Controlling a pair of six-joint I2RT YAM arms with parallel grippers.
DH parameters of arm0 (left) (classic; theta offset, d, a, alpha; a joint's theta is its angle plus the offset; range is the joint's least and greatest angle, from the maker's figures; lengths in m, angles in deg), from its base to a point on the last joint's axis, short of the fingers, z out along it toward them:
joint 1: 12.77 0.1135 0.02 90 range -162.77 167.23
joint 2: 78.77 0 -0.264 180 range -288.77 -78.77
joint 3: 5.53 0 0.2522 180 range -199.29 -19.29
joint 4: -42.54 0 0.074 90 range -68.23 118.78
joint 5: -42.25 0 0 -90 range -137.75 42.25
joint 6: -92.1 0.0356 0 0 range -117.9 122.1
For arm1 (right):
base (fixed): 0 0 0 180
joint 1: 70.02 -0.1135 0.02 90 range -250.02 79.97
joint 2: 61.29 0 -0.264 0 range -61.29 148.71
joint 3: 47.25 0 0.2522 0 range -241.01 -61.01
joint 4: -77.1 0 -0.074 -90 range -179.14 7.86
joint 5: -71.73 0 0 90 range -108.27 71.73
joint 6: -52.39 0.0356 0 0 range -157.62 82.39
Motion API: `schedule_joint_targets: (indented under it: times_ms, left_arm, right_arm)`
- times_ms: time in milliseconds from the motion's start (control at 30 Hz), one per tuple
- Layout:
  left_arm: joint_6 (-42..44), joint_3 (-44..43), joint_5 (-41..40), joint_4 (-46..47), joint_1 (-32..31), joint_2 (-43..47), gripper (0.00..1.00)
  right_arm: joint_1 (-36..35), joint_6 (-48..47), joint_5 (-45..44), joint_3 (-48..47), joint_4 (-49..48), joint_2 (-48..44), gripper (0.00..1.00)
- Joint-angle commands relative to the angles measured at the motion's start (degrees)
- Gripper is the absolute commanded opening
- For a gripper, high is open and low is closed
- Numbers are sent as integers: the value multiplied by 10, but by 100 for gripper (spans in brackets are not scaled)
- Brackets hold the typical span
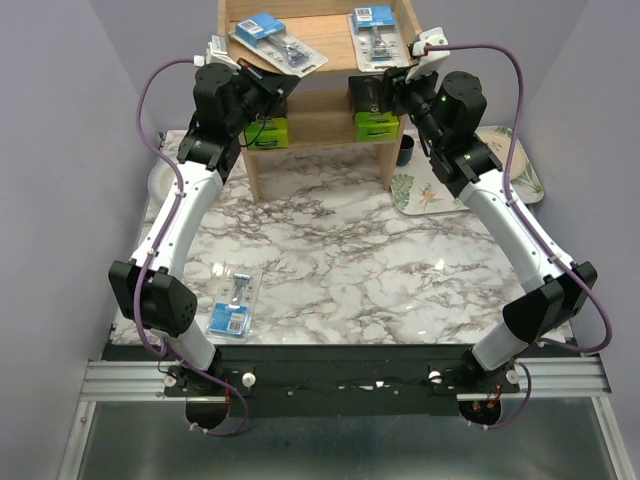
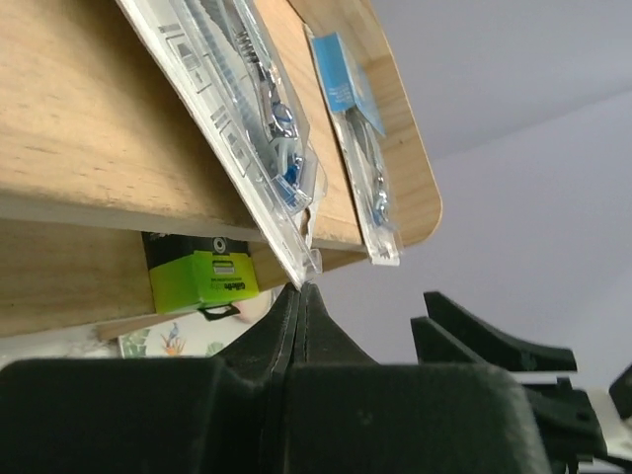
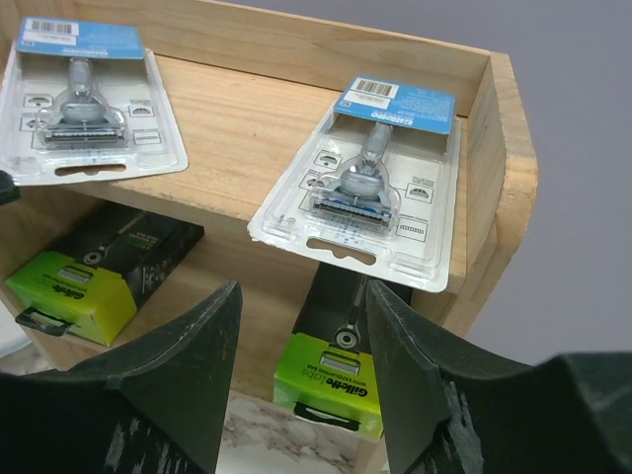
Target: Place and organize the shaving razors onto the shelf
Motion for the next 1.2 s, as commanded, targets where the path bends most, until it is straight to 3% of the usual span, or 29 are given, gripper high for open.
schedule_joint_targets:
  times_ms: [0,133,333,600,967,1000,1033,1067,1167]
  left_arm:
    - [103,22,144,61,8,34,0]
    - [126,36,217,89,3,40,0]
    - [132,49,262,113,2,36,0]
    - [139,-2,356,135,27,-33,0]
    - [139,-80,390,129,68,-88,0]
    - [140,-82,389,125,73,-89,2]
    - [141,-83,390,123,74,-91,23]
    - [145,-87,384,121,75,-90,32]
    - [160,-99,389,123,79,-94,51]
  right_arm:
    - [6,-4,-11,10,-14,2,61]
    - [7,-2,-8,7,-15,4,62]
    - [9,-3,-8,10,-15,0,62]
    - [12,-4,-6,22,-16,-8,62]
    - [16,-4,1,28,-14,-17,62]
    - [16,-4,0,28,-15,-17,62]
    - [17,-2,1,27,-14,-16,62]
    - [17,0,3,24,-14,-16,62]
    - [17,3,8,20,-11,-14,62]
